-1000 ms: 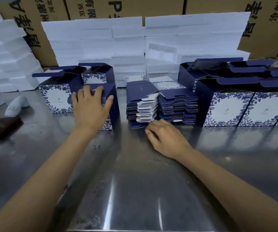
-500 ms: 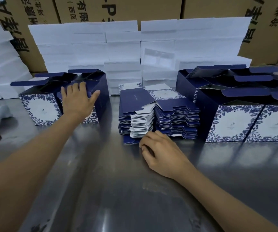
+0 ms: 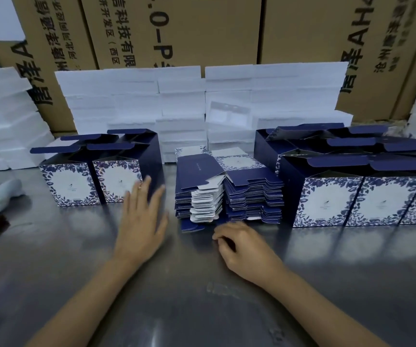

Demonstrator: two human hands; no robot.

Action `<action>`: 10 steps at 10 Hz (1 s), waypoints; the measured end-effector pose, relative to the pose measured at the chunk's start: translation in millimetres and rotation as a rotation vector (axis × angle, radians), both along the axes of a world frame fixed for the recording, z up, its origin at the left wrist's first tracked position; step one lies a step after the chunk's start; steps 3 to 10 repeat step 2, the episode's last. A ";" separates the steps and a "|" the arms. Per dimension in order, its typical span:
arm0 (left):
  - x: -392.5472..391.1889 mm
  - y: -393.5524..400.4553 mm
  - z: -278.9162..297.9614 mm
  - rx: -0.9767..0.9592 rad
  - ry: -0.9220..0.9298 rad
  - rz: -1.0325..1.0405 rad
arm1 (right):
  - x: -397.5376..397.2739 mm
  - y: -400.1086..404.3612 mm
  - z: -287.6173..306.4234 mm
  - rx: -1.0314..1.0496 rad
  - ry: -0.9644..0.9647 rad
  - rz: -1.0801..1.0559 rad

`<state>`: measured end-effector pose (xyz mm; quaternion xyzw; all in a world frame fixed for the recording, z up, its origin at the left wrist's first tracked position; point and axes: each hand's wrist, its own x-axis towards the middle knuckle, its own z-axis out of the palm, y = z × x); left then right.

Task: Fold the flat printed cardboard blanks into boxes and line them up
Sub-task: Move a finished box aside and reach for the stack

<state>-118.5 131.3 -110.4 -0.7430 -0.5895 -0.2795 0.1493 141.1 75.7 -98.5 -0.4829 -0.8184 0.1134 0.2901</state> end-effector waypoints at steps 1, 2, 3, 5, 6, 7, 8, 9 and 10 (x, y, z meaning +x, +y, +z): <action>-6.0 -34.7 -18.8 -0.324 -0.156 -0.051 | 34.1 -30.9 11.7 -0.044 -0.055 0.031; -13.6 -68.2 -19.4 -0.331 -0.222 -0.047 | 94.8 -74.3 53.4 0.041 0.068 -0.057; -13.6 -68.2 -19.4 -0.331 -0.222 -0.047 | 94.8 -74.3 53.4 0.041 0.068 -0.057; -13.6 -68.2 -19.4 -0.331 -0.222 -0.047 | 94.8 -74.3 53.4 0.041 0.068 -0.057; -13.6 -68.2 -19.4 -0.331 -0.222 -0.047 | 94.8 -74.3 53.4 0.041 0.068 -0.057; -13.6 -68.2 -19.4 -0.331 -0.222 -0.047 | 94.8 -74.3 53.4 0.041 0.068 -0.057; -13.6 -68.2 -19.4 -0.331 -0.222 -0.047 | 94.8 -74.3 53.4 0.041 0.068 -0.057; -13.6 -68.2 -19.4 -0.331 -0.222 -0.047 | 94.8 -74.3 53.4 0.041 0.068 -0.057; -13.6 -68.2 -19.4 -0.331 -0.222 -0.047 | 94.8 -74.3 53.4 0.041 0.068 -0.057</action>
